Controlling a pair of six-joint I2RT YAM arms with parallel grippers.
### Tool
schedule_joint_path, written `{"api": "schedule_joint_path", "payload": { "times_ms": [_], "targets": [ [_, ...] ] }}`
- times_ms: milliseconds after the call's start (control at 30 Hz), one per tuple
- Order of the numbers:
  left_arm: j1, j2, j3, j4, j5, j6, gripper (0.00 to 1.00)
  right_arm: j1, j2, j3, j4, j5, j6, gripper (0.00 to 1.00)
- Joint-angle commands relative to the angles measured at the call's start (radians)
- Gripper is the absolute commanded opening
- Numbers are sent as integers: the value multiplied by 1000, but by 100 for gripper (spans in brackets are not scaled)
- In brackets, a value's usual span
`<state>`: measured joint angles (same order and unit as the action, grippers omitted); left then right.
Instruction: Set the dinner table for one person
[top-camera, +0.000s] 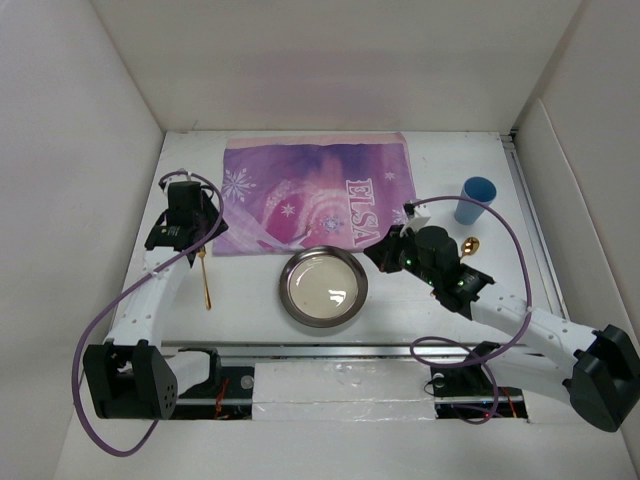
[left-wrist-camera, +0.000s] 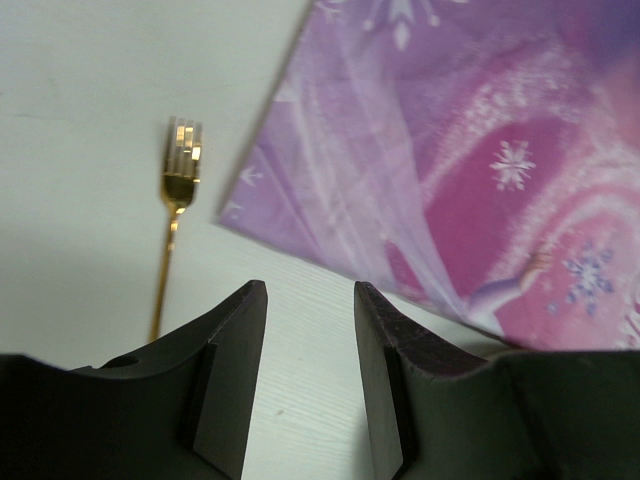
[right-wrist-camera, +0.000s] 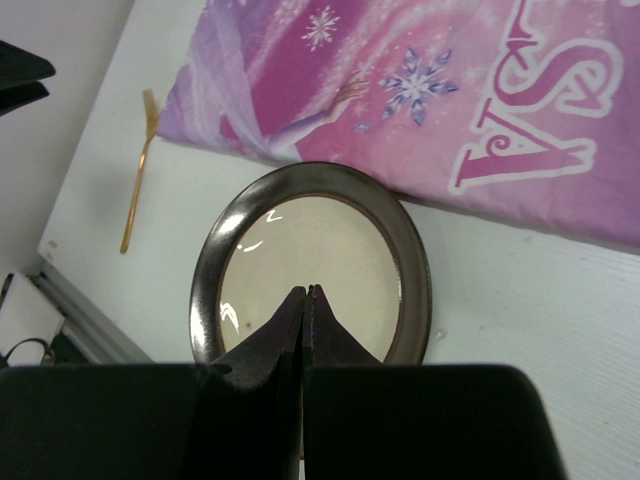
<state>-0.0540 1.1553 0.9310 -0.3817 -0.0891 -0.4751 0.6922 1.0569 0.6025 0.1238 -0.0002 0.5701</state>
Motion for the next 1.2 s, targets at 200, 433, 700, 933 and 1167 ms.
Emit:
{"api": "schedule_joint_path", "payload": {
  "times_ms": [200, 433, 700, 933, 1167],
  "targets": [
    [92, 105, -21, -77, -112, 88, 28, 7, -104, -18, 56, -49, -9, 0],
    [106, 236, -35, -42, -86, 125, 23, 7, -101, -15, 45, -40, -13, 0],
    [158, 293, -37, -17, -61, 104, 26, 7, -87, -15, 46, -32, -16, 0],
    [106, -24, -100, 138, 238, 72, 25, -37, 66, -20, 66, -87, 19, 33],
    [97, -271, -98, 202, 334, 92, 28, -48, 72, -132, 62, -80, 60, 58]
  ]
}}
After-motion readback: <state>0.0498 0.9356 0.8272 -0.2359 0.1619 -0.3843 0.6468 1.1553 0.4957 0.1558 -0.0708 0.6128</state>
